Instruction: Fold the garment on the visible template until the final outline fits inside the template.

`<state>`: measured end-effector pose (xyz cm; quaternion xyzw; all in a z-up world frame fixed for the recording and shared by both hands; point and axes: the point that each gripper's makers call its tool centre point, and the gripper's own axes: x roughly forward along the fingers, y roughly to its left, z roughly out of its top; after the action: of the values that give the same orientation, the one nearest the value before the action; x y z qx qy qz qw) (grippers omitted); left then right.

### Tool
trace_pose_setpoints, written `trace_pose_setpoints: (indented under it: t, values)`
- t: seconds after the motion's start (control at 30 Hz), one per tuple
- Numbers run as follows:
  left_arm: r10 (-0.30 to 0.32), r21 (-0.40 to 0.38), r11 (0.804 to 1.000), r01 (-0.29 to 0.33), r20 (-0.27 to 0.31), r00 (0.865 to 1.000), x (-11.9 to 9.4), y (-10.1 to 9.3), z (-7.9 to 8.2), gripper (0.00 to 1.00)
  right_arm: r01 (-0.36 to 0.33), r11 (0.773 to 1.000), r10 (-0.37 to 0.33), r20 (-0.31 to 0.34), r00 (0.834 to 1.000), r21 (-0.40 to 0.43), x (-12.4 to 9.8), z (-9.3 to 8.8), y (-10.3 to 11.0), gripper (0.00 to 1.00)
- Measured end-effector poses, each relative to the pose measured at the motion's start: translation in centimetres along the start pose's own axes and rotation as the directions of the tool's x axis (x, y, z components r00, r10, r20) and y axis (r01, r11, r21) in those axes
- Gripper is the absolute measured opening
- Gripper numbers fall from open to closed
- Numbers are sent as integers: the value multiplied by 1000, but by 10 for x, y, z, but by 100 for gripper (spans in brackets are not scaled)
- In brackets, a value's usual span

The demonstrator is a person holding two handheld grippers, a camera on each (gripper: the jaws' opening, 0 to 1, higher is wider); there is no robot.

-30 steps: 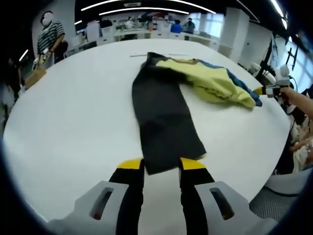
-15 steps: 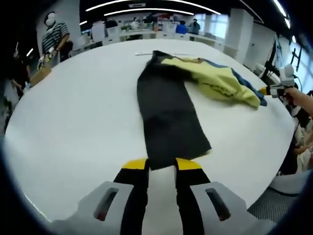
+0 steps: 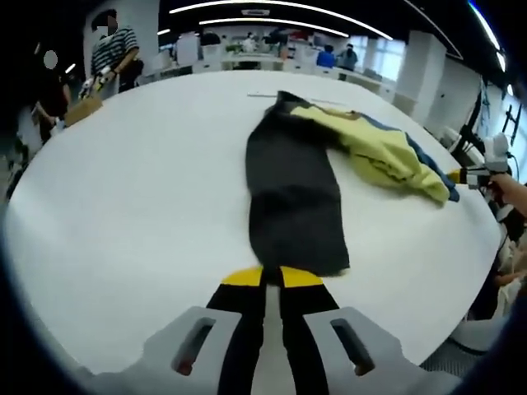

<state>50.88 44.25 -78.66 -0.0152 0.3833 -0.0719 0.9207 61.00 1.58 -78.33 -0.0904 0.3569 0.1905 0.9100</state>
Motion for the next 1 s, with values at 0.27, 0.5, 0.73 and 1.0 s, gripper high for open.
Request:
trace_pose_setpoints:
  t: [0.27,0.5,0.73,1.0]
  values:
    - [-21,-15,1000,21,19,1000,0,1,4,0,7,1000,-7,-4,1000,5,-1,-1,-1,0]
    - [-35,-20,999,36,48,998,-7,7,14,0,26,999,-27,14,1000,26,-13,2,-7,0]
    - [-35,19,999,34,83,996,-16,22,33,0,63,996,-66,35,997,63,-29,7,-22,0]
    - [-26,38,999,22,119,993,-19,55,46,0,129,986,-132,26,991,108,-47,-1,-47,0]
